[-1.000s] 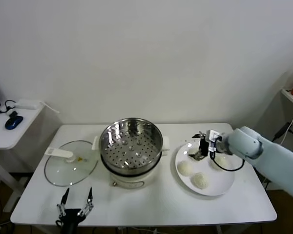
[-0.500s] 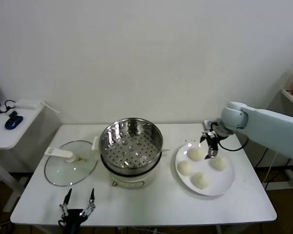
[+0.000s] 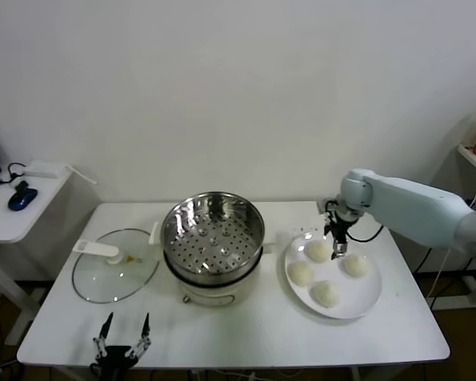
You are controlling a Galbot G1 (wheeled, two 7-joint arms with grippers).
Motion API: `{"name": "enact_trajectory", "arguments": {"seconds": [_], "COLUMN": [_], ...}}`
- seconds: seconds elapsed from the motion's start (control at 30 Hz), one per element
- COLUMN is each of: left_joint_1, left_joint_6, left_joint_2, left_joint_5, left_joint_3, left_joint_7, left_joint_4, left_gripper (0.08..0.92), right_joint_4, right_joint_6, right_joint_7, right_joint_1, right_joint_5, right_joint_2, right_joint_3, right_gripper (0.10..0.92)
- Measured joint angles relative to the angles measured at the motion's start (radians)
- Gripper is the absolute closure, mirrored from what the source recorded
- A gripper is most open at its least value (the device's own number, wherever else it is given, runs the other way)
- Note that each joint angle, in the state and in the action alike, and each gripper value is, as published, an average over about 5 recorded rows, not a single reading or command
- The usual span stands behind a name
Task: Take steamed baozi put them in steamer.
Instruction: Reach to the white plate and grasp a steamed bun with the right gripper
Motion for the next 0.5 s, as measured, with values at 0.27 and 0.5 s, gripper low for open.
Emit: {"name": "enact_trajectory", "arguments": {"seconds": [0.27,0.5], "left_joint_1": [0.000,0.004], "left_joint_6": [-0.003,-0.005], "left_joint_2": [0.004,0.004], "left_joint_5": [-0.002,0.000], "left_joint_3": [0.000,-0.003], "left_joint_7": [0.000,-0.001], "left_joint_4": [0.010,0.010], "left_gripper": [0.177,0.177], "right_joint_4": [-0.094,-0.119], "right_joint_6": [0.029,0.037], "right_joint_7": [0.010,0.009], "right_joint_1": [-0.053,-0.063], "right_joint_5": [-0.026,-0.034], "right_joint_2": [0.055,0.074], "right_joint_3": [0.036,0.045], "right_gripper": [0.205,0.320]}}
